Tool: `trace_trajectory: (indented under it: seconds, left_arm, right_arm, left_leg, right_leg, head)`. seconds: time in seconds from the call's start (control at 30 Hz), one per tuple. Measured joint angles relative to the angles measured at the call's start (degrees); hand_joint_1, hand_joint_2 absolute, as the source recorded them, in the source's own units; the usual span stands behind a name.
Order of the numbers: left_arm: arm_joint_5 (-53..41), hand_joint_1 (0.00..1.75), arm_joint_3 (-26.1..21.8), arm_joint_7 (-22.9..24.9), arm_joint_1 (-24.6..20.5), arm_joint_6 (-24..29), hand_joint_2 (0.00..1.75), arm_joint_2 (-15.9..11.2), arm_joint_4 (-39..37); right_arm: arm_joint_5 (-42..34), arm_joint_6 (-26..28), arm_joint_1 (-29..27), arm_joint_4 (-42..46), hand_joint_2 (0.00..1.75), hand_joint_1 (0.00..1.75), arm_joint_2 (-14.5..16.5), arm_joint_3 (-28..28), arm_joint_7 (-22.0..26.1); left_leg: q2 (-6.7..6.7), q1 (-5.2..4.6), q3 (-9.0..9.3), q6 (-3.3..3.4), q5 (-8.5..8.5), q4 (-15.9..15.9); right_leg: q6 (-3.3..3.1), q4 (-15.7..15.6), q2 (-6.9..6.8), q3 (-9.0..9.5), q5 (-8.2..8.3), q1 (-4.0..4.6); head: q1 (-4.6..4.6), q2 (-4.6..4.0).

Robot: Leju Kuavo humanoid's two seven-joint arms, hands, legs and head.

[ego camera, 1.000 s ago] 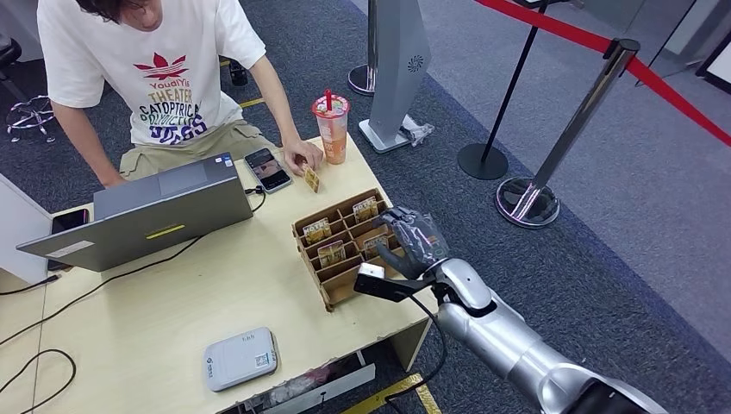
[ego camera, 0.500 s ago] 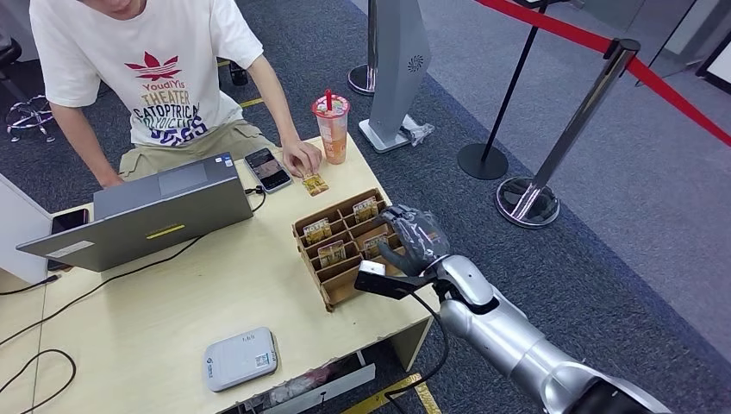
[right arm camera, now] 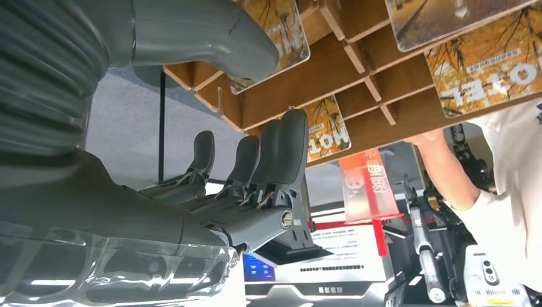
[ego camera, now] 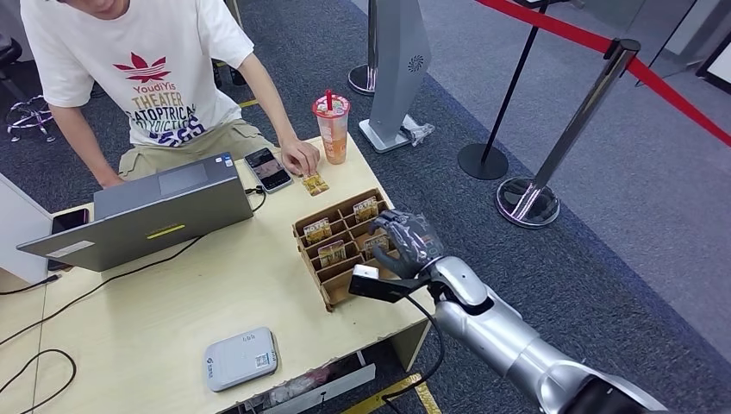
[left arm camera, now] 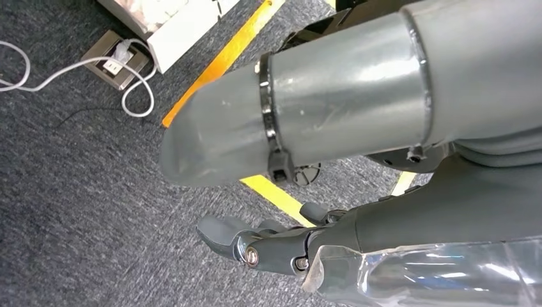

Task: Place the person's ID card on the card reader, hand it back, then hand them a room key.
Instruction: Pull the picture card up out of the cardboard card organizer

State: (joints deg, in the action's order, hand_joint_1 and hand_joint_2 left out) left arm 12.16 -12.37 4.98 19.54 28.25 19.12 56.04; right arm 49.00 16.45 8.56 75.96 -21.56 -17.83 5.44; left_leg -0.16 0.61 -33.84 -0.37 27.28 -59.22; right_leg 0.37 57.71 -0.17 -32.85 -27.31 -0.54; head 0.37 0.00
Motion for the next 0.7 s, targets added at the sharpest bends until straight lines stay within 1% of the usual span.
trace_trajectory:
  seconds: [0.43,0.6,0.7]
  left_arm:
    - [0.4,0.0,-0.1,0.7,0.1,-0.5,0.0,0.0,0.0]
    - [0.2,0.0,-0.3,1.2,0.1,-0.8,0.0,0.0,0.0]
    - [0.1,0.0,-0.4,1.4,0.1,-1.1,0.0,0.1,0.0]
  right_arm:
    - [-0.5,-0.4,2.6,-4.2,1.75,0.96,1.0,-0.9,0.7]
    - [-0.8,-0.5,3.5,-5.6,1.75,1.03,1.0,-1.4,1.2]
    - [-0.9,-0.5,3.9,-6.4,1.75,1.04,1.1,-1.5,1.3]
  left_leg:
    - [0.0,0.0,-0.01,0.0,0.0,0.0]
    - [0.0,0.0,-0.01,0.0,0.0,0.0]
    - [0.0,0.0,-0.01,0.0,0.0,0.0]
  right_leg:
    - [0.0,0.0,-0.01,0.0,0.0,0.0]
    - [0.0,0.0,-0.01,0.0,0.0,0.0]
    - [0.0,0.0,-0.01,0.0,0.0,0.0]
  head:
    - [-0.01,0.0]
    - [-0.01,0.0]
    - [-0.01,0.0]
